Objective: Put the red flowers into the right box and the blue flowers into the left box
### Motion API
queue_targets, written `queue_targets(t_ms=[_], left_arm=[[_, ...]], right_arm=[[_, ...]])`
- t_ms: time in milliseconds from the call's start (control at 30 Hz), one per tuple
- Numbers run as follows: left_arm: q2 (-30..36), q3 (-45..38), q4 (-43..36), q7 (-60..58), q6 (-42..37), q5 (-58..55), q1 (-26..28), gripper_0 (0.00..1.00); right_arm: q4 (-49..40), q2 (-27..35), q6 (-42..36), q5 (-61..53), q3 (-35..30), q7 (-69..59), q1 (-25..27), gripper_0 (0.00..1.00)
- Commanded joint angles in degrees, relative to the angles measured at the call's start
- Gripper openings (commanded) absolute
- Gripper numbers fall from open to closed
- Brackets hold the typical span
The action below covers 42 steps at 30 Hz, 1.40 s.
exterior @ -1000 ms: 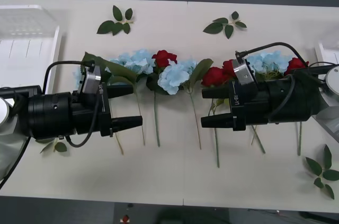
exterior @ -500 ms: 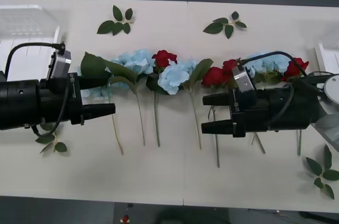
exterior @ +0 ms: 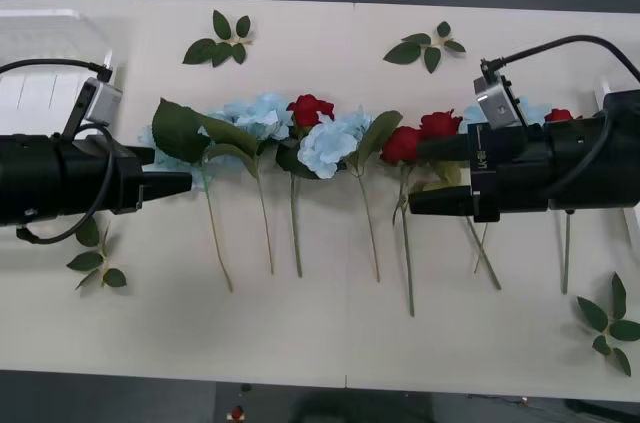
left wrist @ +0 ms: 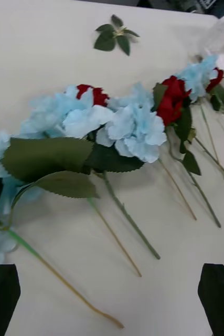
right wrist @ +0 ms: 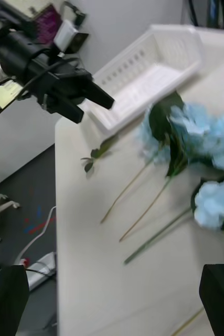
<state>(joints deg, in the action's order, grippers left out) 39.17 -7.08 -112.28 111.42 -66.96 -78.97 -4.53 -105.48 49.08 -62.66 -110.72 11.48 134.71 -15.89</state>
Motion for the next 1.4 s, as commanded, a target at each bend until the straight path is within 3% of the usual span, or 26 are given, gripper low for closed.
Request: queue_targets(t_ms=[33,267,633,1000,1400], left_arm=[[1.26,0.23,-4.17,-13.95,-0.19,6.11,-1.89,1.00],[1.17,3.04,-7.16,-30.21,-4.85,18.06,-3.82,1.00],[1.17,11.65,-7.60,-44.89,-10.91,32.12,-10.15,1.00],[-0.76,16.84,1.54,-46.56,-10.56,35.20,-14.46,1.00],[-1.90,23.87,12.44,-46.47,-10.56,37.75,-21.93,1.00]], right_arm=[[-4.92,0.93,-1.85,6.22,-4.18,-17.55,-1.16,0.96],[-8.43,-1.54,-7.47,22.83,-9.45,-39.17,-1.16,0.96],[-7.55,-2.24,-12.04,44.27,-11.91,-56.84,-1.34,0.96],[-2.81,-2.24,-15.56,56.05,-17.54,-65.45,-1.34,0.95],[7.48,-1.10,-14.86,59.30,-21.14,-65.89,-1.34,0.96]])
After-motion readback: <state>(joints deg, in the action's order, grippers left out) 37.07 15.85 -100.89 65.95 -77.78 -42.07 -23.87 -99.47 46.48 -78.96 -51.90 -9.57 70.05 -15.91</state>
